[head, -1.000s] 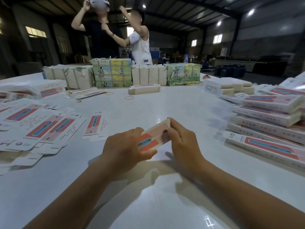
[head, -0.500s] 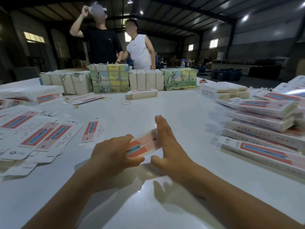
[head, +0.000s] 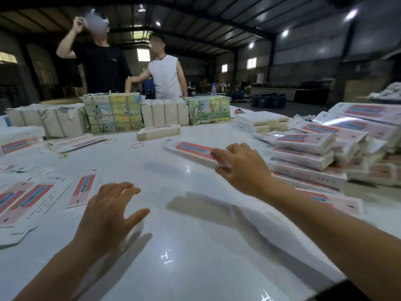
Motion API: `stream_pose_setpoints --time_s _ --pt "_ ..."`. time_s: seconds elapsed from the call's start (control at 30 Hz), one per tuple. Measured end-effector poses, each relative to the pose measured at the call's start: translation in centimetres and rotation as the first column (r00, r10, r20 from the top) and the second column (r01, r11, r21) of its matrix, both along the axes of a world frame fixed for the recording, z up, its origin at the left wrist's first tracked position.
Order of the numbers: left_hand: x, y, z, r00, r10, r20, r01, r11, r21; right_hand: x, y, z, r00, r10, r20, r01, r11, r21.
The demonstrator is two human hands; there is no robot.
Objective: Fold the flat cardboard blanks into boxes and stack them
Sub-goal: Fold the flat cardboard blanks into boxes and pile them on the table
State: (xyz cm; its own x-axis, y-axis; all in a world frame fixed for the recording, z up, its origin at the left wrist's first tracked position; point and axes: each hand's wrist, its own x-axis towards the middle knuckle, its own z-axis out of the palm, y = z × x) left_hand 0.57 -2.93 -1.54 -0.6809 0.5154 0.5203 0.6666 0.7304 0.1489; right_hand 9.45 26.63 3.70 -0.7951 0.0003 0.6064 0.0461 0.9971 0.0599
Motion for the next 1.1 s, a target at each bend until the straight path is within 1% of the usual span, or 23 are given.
stream_pose_setpoints --time_s 0.07,0.1,0.17,0.2,0.23,0.3,0.33,0.37,0.47,0.53,0.57,0.6,0.67,0.73,0.77,0.83,0.9,0.93,1.0,1.03,1.1 --pt "-0.4 0.1 -1.1 0.991 0.023 0.130 -0.019 0.999 -0.032 1.3 4.8 2.0 0.984 -0.134 -0.117 0.130 0.991 -0.044" --pt "-0.7 0.1 -1.5 0.983 0.023 0.180 -0.016 0.999 -0.042 2.1 7.2 2.9 0.962 -0.215 -0.170 0.204 0.976 -0.078" --pt "-1.3 0.2 -2.1 0.966 0.004 0.260 0.006 0.999 -0.039 3.8 11.8 4.1 0.883 -0.416 -0.219 0.397 0.909 -0.125" --pt "-1.7 0.2 -2.3 0.961 -0.006 0.276 0.015 0.999 -0.030 4.7 14.0 4.4 0.828 -0.520 -0.209 0.500 0.854 -0.143" --pt "-2.1 0.2 -2.5 0.961 -0.010 0.277 0.017 1.000 -0.024 5.7 15.8 4.5 0.770 -0.616 -0.165 0.595 0.787 -0.164" --pt "-3.0 0.1 -2.9 0.962 -0.004 0.273 0.012 1.000 -0.027 7.6 18.6 4.0 0.664 -0.748 0.004 0.731 0.649 -0.210" --pt "-3.3 0.1 -3.0 0.962 -0.002 0.272 0.012 0.999 -0.036 8.3 19.4 3.7 0.636 -0.769 0.066 0.759 0.607 -0.234" --pt "-3.6 0.1 -3.2 0.963 -0.002 0.268 0.015 0.999 -0.047 8.7 19.9 3.4 0.630 -0.772 0.087 0.763 0.595 -0.252" --pt "-3.8 0.3 -3.3 0.964 -0.007 0.265 0.023 0.998 -0.060 8.9 19.6 3.1 0.655 -0.751 0.085 0.744 0.621 -0.247" --pt "-3.5 0.5 -3.2 0.963 -0.011 0.270 0.026 0.998 -0.051 8.9 18.8 3.6 0.648 -0.757 0.087 0.750 0.614 -0.247" --pt "-3.2 0.6 -3.0 0.963 -0.016 0.270 0.028 0.999 -0.042 8.7 18.3 4.1 0.658 -0.751 0.057 0.737 0.627 -0.253" --pt "-3.0 0.7 -2.9 0.963 -0.020 0.268 0.030 0.999 -0.032 8.5 17.5 4.8 0.684 -0.729 0.003 0.705 0.660 -0.260" --pt "-2.3 0.9 -2.6 0.961 -0.016 0.275 0.027 0.999 -0.035 7.4 15.1 6.2 0.766 -0.628 -0.139 0.588 0.771 -0.243" --pt "-1.8 1.1 -2.4 0.957 -0.013 0.288 0.024 0.999 -0.033 5.5 11.2 7.3 0.859 -0.455 -0.233 0.426 0.889 -0.168" --pt "-1.6 1.2 -2.4 0.958 -0.022 0.285 0.030 0.999 -0.025 4.4 8.8 7.3 0.905 -0.351 -0.241 0.324 0.935 -0.143" --pt "-1.6 1.1 -2.5 0.962 -0.039 0.270 0.040 0.999 -0.001 2.5 3.4 6.1 0.976 -0.125 -0.177 0.098 0.983 -0.153" --pt "-1.6 0.9 -2.7 0.965 -0.027 0.259 0.030 1.000 -0.007 0.6 -1.7 3.0 0.997 0.072 -0.037 -0.078 0.980 -0.184" --pt "-1.5 0.9 -2.8 0.965 -0.015 0.260 0.020 1.000 -0.015 -0.3 -3.9 1.1 0.989 0.136 0.056 -0.123 0.975 -0.187" --pt "-1.4 0.8 -2.9 0.963 -0.006 0.268 0.011 1.000 -0.017 -1.9 -7.3 -2.7 0.958 0.182 0.222 -0.145 0.974 -0.175" --pt "-1.4 0.8 -2.9 0.963 -0.007 0.271 0.010 1.000 -0.007 -2.5 -8.5 -4.3 0.944 0.185 0.274 -0.142 0.975 -0.170" --pt "-1.2 0.7 -2.8 0.962 -0.012 0.273 0.010 1.000 0.009 -3.2 -9.6 -6.5 0.932 0.196 0.303 -0.143 0.971 -0.189"
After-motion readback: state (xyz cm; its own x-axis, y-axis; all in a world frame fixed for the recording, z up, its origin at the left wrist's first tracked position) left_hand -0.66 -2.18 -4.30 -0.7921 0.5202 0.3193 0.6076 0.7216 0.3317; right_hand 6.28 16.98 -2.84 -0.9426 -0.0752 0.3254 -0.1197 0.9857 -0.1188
